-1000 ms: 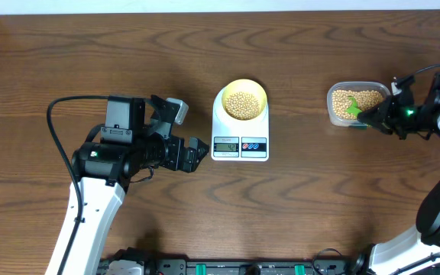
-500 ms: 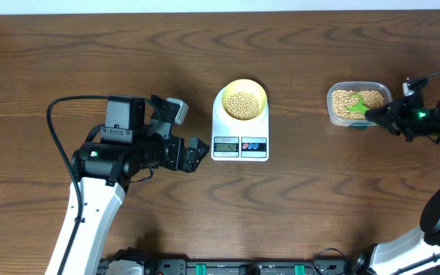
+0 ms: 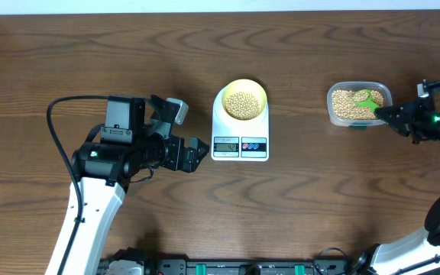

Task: Scoop item into bowl and weigh 50g on scale
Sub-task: 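Push the green scoop through the soybeans toward the tub's right side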

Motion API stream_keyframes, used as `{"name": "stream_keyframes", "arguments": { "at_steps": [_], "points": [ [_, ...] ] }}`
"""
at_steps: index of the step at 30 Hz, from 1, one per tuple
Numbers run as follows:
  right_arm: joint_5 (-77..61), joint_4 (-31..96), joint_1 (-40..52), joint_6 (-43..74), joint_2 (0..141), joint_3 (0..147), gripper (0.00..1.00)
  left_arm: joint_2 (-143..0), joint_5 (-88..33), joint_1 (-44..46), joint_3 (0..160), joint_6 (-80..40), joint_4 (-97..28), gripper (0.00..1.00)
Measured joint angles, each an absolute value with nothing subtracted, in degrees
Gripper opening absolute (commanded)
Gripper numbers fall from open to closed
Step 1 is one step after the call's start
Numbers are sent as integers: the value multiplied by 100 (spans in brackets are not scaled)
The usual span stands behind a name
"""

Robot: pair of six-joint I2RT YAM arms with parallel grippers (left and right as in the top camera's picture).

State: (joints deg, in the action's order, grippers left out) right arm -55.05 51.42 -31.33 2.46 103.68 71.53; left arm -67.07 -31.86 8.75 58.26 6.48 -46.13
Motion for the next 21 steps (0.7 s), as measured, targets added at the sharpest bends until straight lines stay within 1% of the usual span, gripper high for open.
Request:
{"name": "stream_keyframes", "arguments": {
  "at_steps": [6,15,21],
  "points": [
    [-5579,5476,-3157,80,10368,7150,1,-6707,-3186,875,5826,648,-4613,98],
    [-5616,5511,-3332,-14,10368,7150,1,-6707,-3186,875,5826,648,-4613,98],
    [-5979,5592,-3459,-257,10368,7150,1,-6707,-3186,875,5826,648,-4613,98]
  ]
}}
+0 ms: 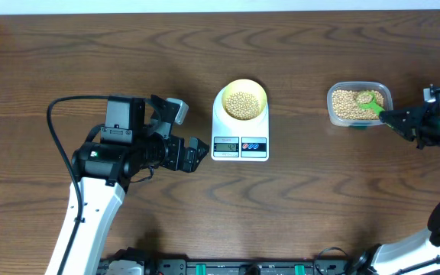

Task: Scoop item into bowl and weigh 50g on scale
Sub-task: 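Push the green scoop through the soybeans toward the tub's right side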

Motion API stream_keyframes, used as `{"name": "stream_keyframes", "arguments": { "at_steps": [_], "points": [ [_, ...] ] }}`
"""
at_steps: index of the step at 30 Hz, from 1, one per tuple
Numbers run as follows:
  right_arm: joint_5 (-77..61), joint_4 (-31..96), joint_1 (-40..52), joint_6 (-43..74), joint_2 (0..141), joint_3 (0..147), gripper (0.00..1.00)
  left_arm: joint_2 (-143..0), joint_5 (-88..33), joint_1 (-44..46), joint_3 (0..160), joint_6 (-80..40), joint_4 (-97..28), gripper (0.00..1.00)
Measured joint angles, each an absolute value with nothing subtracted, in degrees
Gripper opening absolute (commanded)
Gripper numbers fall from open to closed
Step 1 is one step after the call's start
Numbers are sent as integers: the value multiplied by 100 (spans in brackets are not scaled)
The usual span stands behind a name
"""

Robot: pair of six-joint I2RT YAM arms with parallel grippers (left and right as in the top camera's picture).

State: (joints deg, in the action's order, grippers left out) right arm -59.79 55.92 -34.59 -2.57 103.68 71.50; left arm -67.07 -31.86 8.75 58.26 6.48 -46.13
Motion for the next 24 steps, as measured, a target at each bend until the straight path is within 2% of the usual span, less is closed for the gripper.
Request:
{"name": "stream_keyframes", "arguments": {
  "at_steps": [24],
  "points": [
    [-6724,5824,-3461,-906,10368,7150,1,-6707,-3186,875,5826,646,-4613,98]
  ]
}}
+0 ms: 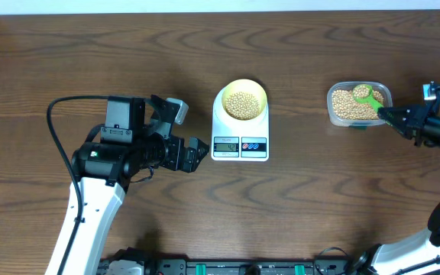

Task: Scoop item into bowl and weigh 50g on scale
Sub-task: 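Push the green scoop through the soybeans toward the tub's right side, then lift the filled scoop out of the tub with the right gripper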

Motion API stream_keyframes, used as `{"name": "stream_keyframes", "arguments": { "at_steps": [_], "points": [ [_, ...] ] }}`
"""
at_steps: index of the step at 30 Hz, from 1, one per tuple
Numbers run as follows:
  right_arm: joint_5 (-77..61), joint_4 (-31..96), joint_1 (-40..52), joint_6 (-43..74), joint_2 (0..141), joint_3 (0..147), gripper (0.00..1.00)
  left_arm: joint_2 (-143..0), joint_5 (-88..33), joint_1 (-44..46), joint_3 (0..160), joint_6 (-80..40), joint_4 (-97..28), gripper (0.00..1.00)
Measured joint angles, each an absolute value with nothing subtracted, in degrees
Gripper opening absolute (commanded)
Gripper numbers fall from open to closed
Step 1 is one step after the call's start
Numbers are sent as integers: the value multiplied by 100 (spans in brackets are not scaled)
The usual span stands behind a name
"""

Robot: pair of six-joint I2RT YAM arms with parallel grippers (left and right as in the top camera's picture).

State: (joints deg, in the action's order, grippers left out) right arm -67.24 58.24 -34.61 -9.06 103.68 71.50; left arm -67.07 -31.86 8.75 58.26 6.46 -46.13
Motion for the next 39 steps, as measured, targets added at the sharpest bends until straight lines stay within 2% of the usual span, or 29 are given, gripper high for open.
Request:
{"name": "stream_keyframes", "arguments": {
  "at_steps": [12,28,39],
  "points": [
    [-7264,5835,-3301,-956,10368,7150,1,-6707,-3188,875,5826,648,-4613,98],
    [-7373,5841,-1831,-950,10368,7148,1,-6707,-3186,875,5826,648,-4613,98],
    [-7387,4646,-1007,-34,10368,7146,1,-6707,-3188,875,5826,648,-4613,98]
  ]
}}
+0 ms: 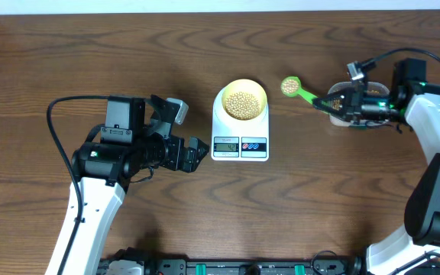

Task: Scoop item into bowl and weigh 50g on scale
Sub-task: 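Lift the filled scoop out of the tub with the right gripper, then carry the scoop over the yellow bowl with the right gripper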

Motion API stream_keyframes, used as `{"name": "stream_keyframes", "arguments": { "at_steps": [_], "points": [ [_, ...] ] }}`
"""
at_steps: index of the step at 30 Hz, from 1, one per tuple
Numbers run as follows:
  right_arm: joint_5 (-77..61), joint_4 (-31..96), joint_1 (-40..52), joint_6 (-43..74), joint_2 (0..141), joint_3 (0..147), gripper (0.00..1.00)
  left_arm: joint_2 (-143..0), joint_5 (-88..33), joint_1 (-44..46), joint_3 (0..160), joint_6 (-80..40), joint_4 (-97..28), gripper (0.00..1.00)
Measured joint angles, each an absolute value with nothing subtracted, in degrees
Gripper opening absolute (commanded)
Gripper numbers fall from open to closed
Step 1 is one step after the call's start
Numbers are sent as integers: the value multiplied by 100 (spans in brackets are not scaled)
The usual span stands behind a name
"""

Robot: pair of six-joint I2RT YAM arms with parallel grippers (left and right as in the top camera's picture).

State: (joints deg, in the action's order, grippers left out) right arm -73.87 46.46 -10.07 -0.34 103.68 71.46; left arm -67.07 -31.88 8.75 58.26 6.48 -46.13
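A yellow bowl (243, 102) part-filled with beans sits on the white scale (240, 143), whose display (227, 147) is lit but too small to read. My right gripper (328, 102) is shut on the handle of a green scoop (291, 86), which carries beans and hangs between the bowl and the bean container (357, 121). That clear container is mostly hidden under the right arm. My left gripper (202, 156) rests just left of the scale; its jaws are too dark to judge.
The left arm's black body and cable (59, 130) occupy the table's left half. A pale wall edge (205, 6) runs along the far side. The table's front edge carries clamps and mounts (228, 267).
My right gripper moved left from the container's right side, carrying the loaded scoop out of the container to a spot just right of the bowl. The left arm stayed put.
At first the right gripper held the green scoop down in the beans of the container. In the following moments the scoop sat in the container filled with beans, shifting slightly. Now the loaded scoop hangs beside the bowl. The left arm never moved.
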Motion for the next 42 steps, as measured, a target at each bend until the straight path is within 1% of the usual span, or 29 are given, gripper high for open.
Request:
{"name": "stream_keyframes", "arguments": {
  "at_steps": [10,14,18,27,35,42],
  "points": [
    [-7365,3048,-336,1459,10368,7137,1,-6707,-3188,875,5826,646,-4613,98],
    [-7286,2768,-110,1903,10368,7137,1,-6707,-3186,875,5826,646,-4613,98],
    [-7024,2746,78,2147,10368,7137,1,-6707,-3186,875,5826,646,-4613,98],
    [-6613,2128,521,2307,10368,7137,1,-6707,-3188,875,5826,646,-4613,98],
    [-5767,2115,913,2226,10368,7137,1,-6707,-3186,875,5826,648,-4613,98],
    [-5256,2115,1118,1861,10368,7137,1,-6707,-3188,875,5826,648,-4613,98]
  ]
}}
